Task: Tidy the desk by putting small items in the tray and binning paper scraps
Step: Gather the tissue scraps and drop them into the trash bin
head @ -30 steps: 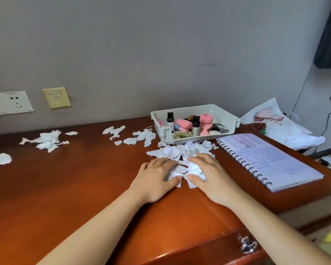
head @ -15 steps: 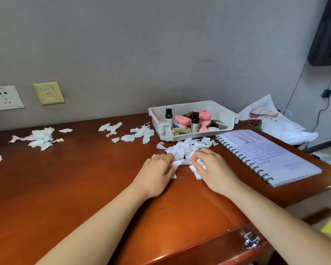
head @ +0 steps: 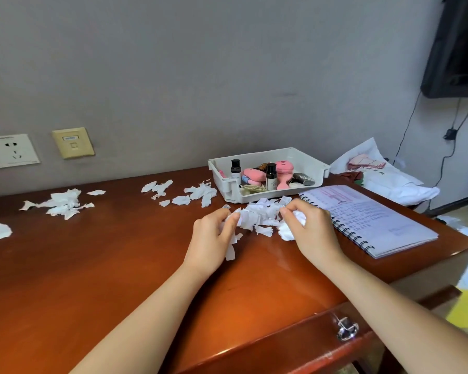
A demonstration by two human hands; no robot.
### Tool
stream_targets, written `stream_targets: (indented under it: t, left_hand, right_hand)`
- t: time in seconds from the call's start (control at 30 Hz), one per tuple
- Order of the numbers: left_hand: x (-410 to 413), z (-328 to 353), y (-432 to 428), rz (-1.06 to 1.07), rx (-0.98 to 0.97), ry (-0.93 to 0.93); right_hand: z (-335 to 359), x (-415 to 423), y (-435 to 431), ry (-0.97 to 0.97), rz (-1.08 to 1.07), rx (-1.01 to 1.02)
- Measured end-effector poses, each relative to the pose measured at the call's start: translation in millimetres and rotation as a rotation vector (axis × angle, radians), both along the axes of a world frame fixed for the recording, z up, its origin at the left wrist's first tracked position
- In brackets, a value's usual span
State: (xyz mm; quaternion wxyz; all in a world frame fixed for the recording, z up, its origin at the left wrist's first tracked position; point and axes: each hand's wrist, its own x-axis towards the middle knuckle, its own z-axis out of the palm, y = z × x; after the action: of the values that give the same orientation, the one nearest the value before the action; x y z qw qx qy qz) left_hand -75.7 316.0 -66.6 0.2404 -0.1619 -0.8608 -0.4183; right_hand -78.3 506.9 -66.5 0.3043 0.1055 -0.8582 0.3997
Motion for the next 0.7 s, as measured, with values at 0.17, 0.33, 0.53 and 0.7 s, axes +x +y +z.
stream_targets:
  t: [0.17,0.33,0.53,0.7]
  left_hand:
    - [5,9,-3,0.049,0.128,0.026]
    - [19,32,-3,-0.031,0.255,0.05]
    - [50,63,15,-0.186,0.187,0.079]
    - [71,67,45,-0.353,0.138,-0.019]
  right_hand:
    - [23,7,5,0.019,0.034,-0.206]
    - [50,19,10,0.012,-0.008,-0.349]
    - [62,41,24,-0.061,0.025,-0.546]
    - [60,73,52,-0.132,0.073,-0.695]
